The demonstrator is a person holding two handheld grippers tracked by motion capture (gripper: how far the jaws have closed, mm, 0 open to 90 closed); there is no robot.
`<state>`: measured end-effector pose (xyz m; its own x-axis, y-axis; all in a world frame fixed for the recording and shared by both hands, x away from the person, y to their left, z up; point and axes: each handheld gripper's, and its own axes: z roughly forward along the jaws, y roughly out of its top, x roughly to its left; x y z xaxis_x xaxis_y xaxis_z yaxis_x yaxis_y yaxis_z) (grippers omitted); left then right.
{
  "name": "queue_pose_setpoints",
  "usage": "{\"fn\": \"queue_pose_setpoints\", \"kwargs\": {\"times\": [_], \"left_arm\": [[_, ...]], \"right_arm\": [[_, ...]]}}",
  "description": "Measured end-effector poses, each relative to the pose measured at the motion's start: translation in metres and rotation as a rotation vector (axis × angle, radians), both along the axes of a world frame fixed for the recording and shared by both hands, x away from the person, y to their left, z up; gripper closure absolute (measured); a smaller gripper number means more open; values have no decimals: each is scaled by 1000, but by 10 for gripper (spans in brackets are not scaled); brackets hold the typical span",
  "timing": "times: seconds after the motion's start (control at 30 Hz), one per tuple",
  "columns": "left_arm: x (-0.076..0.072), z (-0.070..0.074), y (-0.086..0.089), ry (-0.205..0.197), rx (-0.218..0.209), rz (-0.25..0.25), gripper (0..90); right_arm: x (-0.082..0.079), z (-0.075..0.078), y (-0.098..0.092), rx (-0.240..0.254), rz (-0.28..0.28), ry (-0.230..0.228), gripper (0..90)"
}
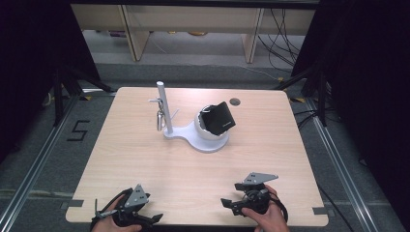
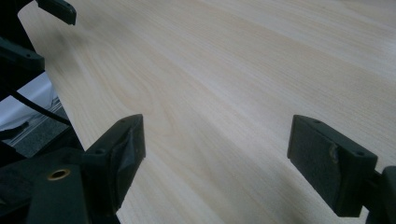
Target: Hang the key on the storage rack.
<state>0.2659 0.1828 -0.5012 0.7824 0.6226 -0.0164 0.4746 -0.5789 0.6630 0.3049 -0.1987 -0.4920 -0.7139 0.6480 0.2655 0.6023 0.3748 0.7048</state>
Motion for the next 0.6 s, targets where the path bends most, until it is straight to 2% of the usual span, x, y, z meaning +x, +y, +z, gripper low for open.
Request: {"fn": "queue_pose_setpoints", "kwargs": {"times": [0.07, 0.13, 0.17, 0.23, 0.4, 0.43, 0.47, 0.53, 0.6], "left_arm": [[-1, 0, -2, -7, 19, -15, 198], [-2, 0, -3, -6, 7, -9, 198], [-2, 0, -2, -6, 7, -22, 198], [-2, -1, -2, -3, 10, -4, 198], [-1, 0, -2, 0, -4, -11, 192], [0, -1, -1, -4, 6, -9, 191], [0, -2, -2, 5, -7, -5, 188], [1, -2, -1, 2, 6, -2, 185], [1, -3, -1, 10, -9, 6, 183]], "right_arm": [[-1, 0, 1, -4, -6, -1, 202], [-1, 0, 1, -10, 1, -3, 202], [-1, 0, 1, -9, 0, -3, 202], [-1, 0, 1, -11, 0, -4, 202], [-1, -1, 2, -8, 8, 7, 202], [-1, -1, 2, -8, 7, 14, 201], [-1, -1, 2, -8, 7, 14, 202], [-1, 0, 2, -10, 9, 7, 202], [-1, -1, 2, -3, 14, 6, 202]]}}
